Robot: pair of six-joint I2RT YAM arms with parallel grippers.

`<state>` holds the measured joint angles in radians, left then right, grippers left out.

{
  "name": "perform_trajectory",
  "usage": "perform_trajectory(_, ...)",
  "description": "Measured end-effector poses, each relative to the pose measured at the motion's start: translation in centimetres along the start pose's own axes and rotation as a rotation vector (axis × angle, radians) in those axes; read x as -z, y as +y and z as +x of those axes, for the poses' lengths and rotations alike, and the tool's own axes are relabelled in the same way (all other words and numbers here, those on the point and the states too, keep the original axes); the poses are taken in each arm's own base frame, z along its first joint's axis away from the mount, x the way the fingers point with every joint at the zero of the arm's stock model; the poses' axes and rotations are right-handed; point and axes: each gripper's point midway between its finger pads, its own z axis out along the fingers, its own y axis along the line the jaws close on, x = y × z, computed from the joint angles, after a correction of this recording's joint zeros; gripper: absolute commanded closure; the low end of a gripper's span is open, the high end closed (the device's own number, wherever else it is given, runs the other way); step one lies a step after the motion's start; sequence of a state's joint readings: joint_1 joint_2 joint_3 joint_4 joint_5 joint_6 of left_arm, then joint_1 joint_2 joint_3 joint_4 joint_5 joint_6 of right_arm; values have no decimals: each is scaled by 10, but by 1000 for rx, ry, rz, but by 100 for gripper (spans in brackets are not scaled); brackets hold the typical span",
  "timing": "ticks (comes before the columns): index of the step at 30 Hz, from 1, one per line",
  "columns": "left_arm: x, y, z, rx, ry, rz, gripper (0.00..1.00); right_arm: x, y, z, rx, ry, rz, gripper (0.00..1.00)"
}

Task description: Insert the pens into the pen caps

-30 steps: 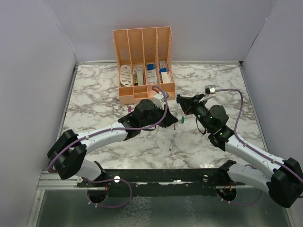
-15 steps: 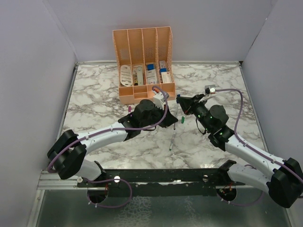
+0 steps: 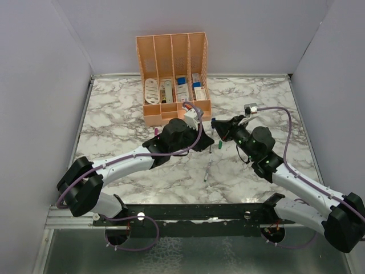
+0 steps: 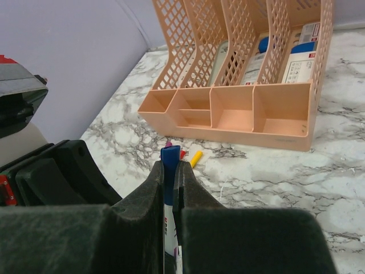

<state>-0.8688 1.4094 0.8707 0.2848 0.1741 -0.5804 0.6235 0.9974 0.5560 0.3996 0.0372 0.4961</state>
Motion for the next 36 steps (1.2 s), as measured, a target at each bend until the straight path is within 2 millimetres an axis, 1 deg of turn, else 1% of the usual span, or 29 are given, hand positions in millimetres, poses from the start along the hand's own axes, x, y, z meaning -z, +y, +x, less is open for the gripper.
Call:
perform_trajectory(11,0,1,0,-3,0,-11,100,2,2,2,2,13,-15,99)
perform_trajectory(18,0,7,1,-6,1,-40,100,0,3,7,13,32,-32,99)
perform_trajectory(25,0,12,-5,-2,-14,-50,100,-4,7,7,38,28,-66,99)
perform_trajectory(36,3,15,-16,26,-27,-11,100,-11,12,5,87,6,-115,99)
